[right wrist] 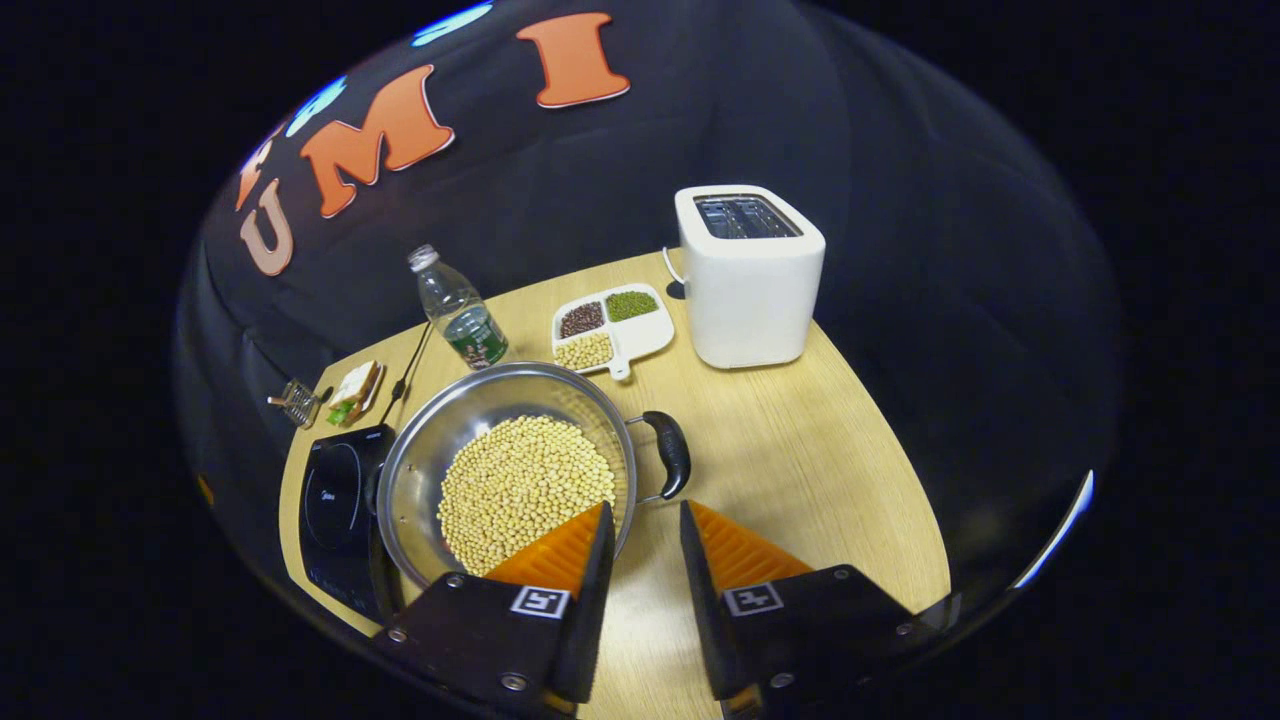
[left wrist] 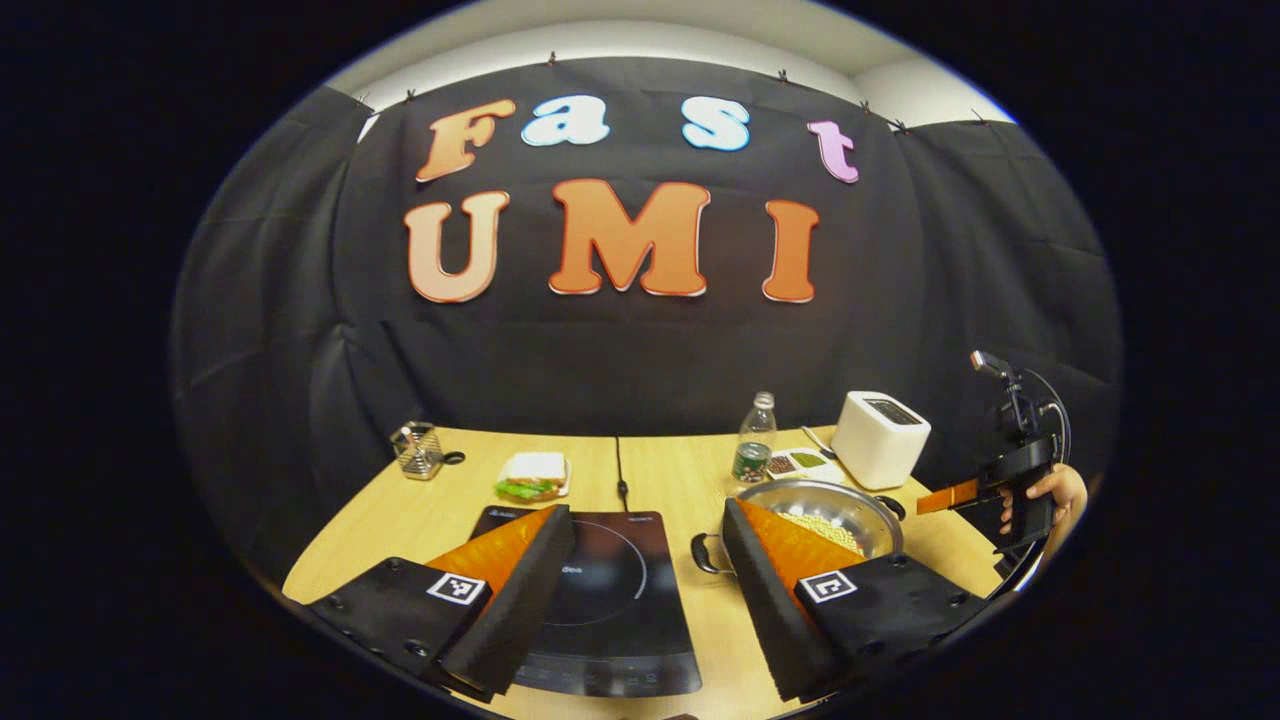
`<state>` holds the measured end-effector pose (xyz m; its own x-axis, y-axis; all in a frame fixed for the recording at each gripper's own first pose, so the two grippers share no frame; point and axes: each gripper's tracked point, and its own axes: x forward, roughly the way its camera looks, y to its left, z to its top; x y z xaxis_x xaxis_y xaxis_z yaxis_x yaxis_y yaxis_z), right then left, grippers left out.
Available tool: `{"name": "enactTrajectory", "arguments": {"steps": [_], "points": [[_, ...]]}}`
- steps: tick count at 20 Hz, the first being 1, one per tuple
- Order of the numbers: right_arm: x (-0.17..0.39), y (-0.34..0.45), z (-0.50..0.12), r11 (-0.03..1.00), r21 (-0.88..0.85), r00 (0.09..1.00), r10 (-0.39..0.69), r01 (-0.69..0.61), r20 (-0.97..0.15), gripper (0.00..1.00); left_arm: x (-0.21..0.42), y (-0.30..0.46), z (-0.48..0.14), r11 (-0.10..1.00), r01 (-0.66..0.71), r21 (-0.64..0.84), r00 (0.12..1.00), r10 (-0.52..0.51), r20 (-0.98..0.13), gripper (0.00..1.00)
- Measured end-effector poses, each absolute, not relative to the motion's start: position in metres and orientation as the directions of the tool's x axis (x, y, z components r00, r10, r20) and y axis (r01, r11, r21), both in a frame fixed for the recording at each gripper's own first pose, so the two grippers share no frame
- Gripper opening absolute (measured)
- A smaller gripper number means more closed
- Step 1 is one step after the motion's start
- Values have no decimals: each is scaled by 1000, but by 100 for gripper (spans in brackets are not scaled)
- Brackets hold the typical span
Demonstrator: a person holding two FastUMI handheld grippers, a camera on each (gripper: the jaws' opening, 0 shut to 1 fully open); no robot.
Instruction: First push the handle of the pot to place it horizontally, then grasp the pot with both hands and set it on the induction cooktop.
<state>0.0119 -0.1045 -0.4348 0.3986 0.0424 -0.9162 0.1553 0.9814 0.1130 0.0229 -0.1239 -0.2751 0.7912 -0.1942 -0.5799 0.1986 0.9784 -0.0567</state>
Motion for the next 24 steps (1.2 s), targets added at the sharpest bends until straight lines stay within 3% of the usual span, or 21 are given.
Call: {"name": "enactTrajectory", "arguments": {"steps": [1,2,3,4,5,7,8,9,19,24], "points": [[15,-104,-430,985,103,413,37,137,-910,53,24,-134,-286,975,213,-65,770,-208,-603,98],[17,-104,-425,988,97,425,37,119,-904,51,27,-142,-297,972,224,-72,748,-219,-626,99],[18,-101,-423,990,99,435,45,103,-899,61,29,-151,-307,969,235,-78,726,-229,-648,98],[19,-97,-419,990,107,439,55,94,-897,59,30,-157,-318,968,240,-80,704,-230,-672,98],[20,-94,-418,989,113,441,62,90,-895,70,31,-164,-334,967,244,-77,677,-227,-700,98],[22,-92,-420,991,106,449,61,78,-891,73,28,-177,-360,961,257,-98,604,-239,-760,98],[23,-93,-422,993,98,452,55,71,-890,68,31,-188,-372,957,263,-121,584,-258,-770,96],[24,-93,-425,994,90,451,50,67,-891,75,33,-190,-382,958,255,-129,558,-255,-790,93],[33,-100,-448,998,42,433,15,53,-901,84,33,-227,-492,952,229,-202,301,-267,-916,94],[36,-103,-467,999,10,413,-13,53,-911,84,46,-227,-504,962,241,-131,325,-207,-923,89]]}}
